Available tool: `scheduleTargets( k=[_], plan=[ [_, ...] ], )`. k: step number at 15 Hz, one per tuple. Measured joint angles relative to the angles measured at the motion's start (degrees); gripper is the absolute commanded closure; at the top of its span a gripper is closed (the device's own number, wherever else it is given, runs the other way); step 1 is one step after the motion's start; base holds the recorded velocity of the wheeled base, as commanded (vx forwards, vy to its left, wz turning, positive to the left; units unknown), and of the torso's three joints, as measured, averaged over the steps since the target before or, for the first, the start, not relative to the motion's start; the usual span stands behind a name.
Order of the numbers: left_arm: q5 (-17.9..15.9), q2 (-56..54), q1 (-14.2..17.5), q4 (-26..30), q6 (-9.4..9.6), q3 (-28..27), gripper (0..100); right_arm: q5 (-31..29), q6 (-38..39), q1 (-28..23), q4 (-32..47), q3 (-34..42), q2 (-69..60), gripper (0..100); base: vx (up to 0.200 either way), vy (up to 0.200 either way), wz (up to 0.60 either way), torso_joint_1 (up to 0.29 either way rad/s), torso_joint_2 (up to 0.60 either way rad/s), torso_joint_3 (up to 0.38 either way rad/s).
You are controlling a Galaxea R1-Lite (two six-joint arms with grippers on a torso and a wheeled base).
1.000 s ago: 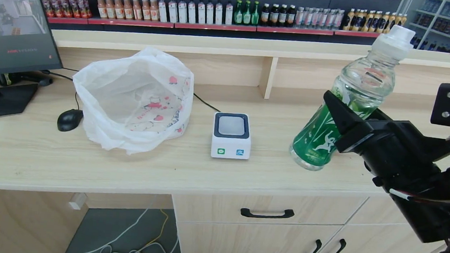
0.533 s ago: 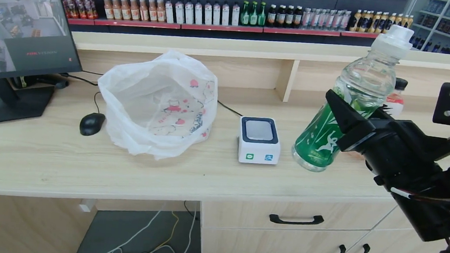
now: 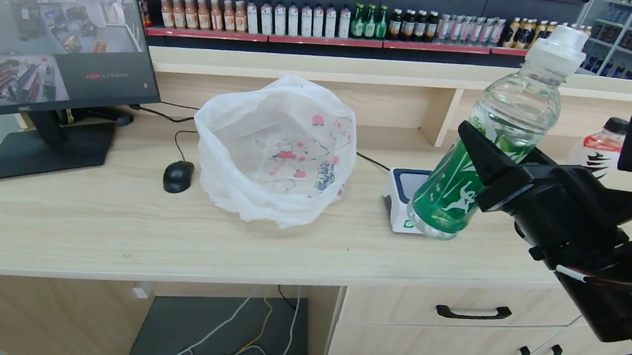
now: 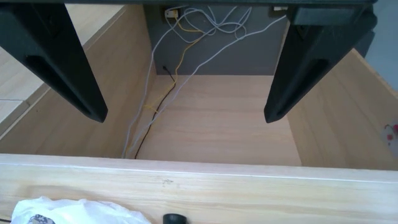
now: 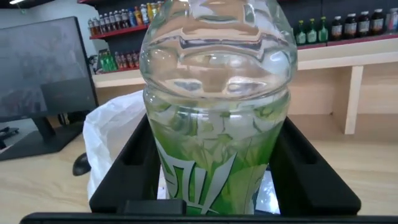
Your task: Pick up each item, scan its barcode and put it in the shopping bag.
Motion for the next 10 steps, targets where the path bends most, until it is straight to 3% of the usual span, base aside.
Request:
scheduleTargets(
  k=[5,10],
  plan=[
    [0.0,0.0,0.0,0.0,0.00,0.0,0,0.3,0.9,0.0,0.0,-0.7,-1.2,100,0.000,0.000,0.00,0.000,0.00,0.000],
    [0.0,0.0,0.0,0.0,0.00,0.0,0,0.4,7.8,0.2,0.0,-7.4,0.9,100,0.000,0.000,0.00,0.000,0.00,0.000]
  ],
)
